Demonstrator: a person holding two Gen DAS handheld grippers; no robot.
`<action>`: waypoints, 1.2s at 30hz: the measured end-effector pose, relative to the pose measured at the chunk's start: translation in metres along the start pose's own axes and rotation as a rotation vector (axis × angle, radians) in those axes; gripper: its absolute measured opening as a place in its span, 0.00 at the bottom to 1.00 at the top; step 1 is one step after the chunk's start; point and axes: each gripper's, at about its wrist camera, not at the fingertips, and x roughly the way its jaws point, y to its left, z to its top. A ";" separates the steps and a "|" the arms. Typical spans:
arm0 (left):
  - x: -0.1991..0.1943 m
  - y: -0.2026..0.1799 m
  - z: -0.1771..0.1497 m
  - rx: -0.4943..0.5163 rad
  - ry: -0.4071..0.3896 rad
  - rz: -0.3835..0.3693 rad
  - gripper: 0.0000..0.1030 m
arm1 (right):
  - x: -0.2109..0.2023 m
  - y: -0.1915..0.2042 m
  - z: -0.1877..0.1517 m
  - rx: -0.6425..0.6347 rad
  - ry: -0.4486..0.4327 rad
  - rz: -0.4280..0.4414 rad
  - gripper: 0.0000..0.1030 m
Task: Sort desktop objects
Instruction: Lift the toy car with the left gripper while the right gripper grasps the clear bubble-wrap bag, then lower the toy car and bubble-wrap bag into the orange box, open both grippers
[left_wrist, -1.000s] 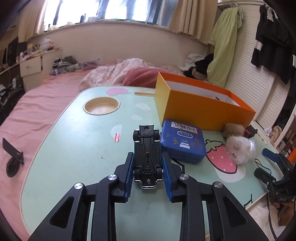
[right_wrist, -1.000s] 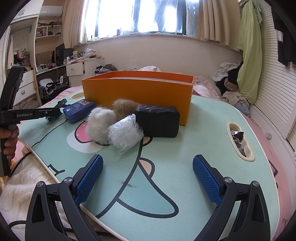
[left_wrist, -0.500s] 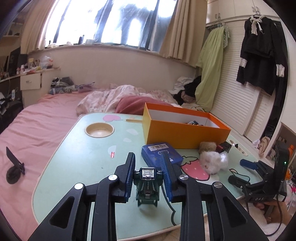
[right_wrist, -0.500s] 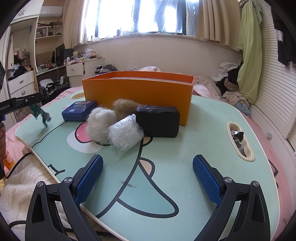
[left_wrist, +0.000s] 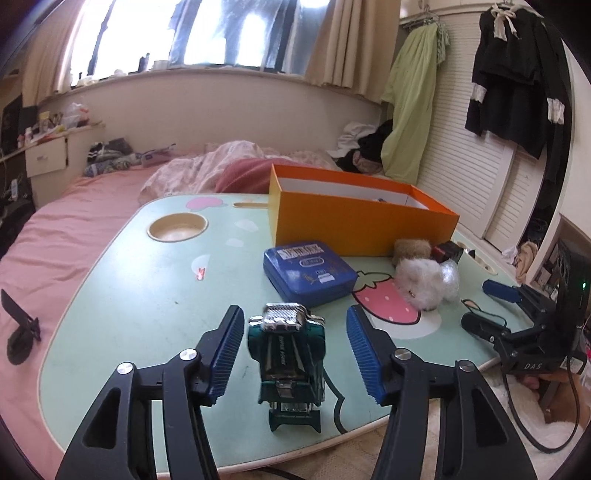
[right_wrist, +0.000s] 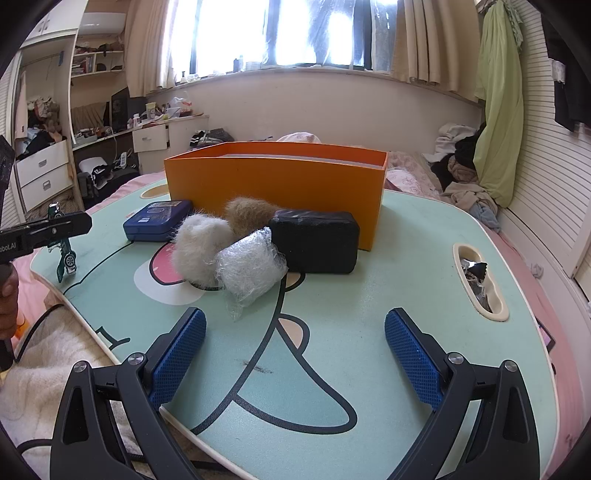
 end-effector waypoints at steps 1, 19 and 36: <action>0.007 -0.002 -0.003 0.015 0.022 0.016 0.27 | 0.000 0.000 0.000 0.000 0.000 0.000 0.94; -0.007 -0.017 -0.002 0.037 -0.021 -0.029 0.26 | 0.017 0.002 0.040 0.116 0.046 0.107 0.63; -0.015 -0.047 0.051 0.073 -0.098 -0.109 0.26 | -0.025 -0.003 0.073 0.144 -0.143 0.231 0.38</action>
